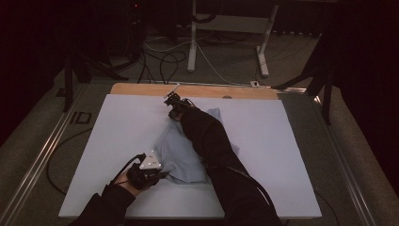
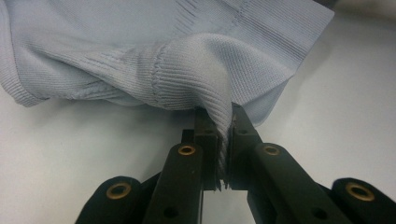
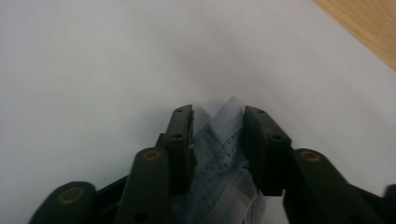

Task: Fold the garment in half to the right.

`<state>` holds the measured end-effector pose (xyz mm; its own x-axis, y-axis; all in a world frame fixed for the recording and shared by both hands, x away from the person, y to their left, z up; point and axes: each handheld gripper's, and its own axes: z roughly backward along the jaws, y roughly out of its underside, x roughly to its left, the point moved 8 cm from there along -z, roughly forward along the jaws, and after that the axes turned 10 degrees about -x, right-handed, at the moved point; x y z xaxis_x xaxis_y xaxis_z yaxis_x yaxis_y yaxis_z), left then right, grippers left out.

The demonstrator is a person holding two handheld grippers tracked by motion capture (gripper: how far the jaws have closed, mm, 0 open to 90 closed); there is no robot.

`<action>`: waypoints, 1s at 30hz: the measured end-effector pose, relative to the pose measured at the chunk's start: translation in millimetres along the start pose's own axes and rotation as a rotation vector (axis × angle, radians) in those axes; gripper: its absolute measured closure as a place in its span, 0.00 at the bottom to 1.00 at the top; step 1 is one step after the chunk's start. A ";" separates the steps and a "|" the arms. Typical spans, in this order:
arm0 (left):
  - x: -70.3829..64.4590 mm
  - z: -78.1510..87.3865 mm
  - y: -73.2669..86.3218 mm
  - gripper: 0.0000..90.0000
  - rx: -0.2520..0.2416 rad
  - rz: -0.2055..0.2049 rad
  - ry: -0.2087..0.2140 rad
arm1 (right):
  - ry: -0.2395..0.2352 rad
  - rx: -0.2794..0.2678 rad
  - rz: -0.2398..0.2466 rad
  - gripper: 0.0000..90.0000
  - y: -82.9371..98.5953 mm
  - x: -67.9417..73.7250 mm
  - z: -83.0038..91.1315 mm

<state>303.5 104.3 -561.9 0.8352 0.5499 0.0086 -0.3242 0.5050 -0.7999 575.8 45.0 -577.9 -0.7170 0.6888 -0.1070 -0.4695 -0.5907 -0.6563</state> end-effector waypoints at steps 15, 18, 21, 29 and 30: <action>-1.8 0.9 -3.0 0.97 -0.011 0.000 0.005 | -0.012 -0.010 0.086 0.97 -4.3 0.3 10.4; -2.7 2.0 -4.5 0.97 -0.015 -0.001 0.010 | -0.015 -0.031 0.096 0.97 -6.7 -2.7 14.0; -5.4 2.4 -6.6 0.97 -0.019 -0.005 0.020 | -0.025 -0.046 0.084 0.97 -10.0 -2.1 22.4; -9.8 3.6 -15.3 0.97 -0.034 -0.024 0.029 | -0.028 -0.087 0.073 0.97 -15.5 -6.3 38.6; -11.3 4.0 -18.3 0.97 -0.038 -0.037 0.036 | -0.033 -0.090 0.078 0.97 -15.7 -6.7 40.5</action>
<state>298.2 91.5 -544.9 0.8618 0.5070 0.0177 -0.2764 0.4985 -0.8217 567.1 32.7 -536.7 -0.7669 0.6269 -0.1371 -0.3644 -0.6013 -0.7111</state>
